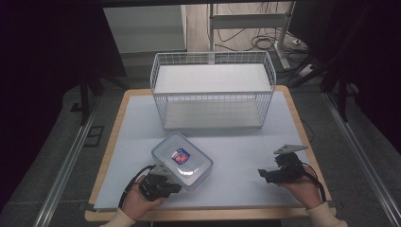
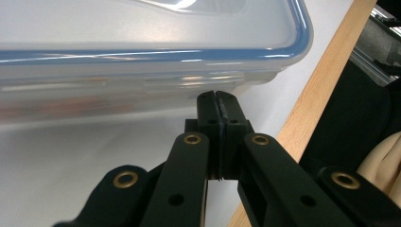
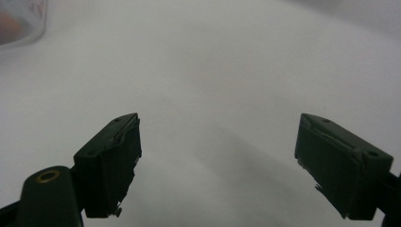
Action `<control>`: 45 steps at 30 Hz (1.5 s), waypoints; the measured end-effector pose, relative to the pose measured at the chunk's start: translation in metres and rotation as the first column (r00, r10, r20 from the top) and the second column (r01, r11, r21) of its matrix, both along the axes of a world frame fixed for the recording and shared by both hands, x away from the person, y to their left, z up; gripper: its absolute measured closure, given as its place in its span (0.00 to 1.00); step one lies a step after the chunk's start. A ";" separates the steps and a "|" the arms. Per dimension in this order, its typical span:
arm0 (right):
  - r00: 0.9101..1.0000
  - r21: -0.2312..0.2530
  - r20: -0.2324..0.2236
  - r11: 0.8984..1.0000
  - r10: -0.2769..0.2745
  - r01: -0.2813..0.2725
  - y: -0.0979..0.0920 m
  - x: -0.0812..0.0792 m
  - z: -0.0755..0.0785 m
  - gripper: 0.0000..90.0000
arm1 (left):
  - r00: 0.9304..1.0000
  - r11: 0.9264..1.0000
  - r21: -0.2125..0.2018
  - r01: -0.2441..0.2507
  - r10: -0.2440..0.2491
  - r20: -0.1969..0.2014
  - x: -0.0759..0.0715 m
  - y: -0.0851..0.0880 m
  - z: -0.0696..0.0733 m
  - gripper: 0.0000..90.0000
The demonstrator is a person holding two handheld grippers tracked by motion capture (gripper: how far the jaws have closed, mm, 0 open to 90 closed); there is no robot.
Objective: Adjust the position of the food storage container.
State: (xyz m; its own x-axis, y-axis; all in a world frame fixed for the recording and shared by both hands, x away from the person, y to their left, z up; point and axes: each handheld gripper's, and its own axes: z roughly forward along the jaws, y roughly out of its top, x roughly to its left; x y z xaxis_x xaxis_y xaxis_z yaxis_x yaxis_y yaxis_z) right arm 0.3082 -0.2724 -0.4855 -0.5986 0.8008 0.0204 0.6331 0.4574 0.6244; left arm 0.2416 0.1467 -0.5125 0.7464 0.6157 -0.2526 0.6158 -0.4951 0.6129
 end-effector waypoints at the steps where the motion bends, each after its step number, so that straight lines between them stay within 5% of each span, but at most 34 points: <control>1: 1.000 0.000 0.000 1.000 0.000 0.000 0.000 0.000 0.000 0.17 | 1.000 1.000 0.003 0.004 -0.004 0.000 0.000 -0.001 0.000 1.00; 36: 1.000 -0.012 -0.014 1.000 0.011 -0.011 0.001 0.002 -0.003 0.17 | 0.998 0.998 -0.033 -0.051 0.052 0.042 0.039 -0.083 -0.003 1.00; 41: 1.000 -0.016 -0.015 1.000 0.014 -0.014 0.001 0.002 -0.003 0.17 | 0.998 0.998 -0.049 -0.043 0.045 0.040 0.039 -0.086 -0.002 1.00; 45: 1.000 -0.014 -0.016 1.000 0.012 -0.013 0.000 0.002 -0.003 0.17 | 0.999 0.997 -0.066 -0.026 0.028 0.027 0.026 -0.073 0.006 1.00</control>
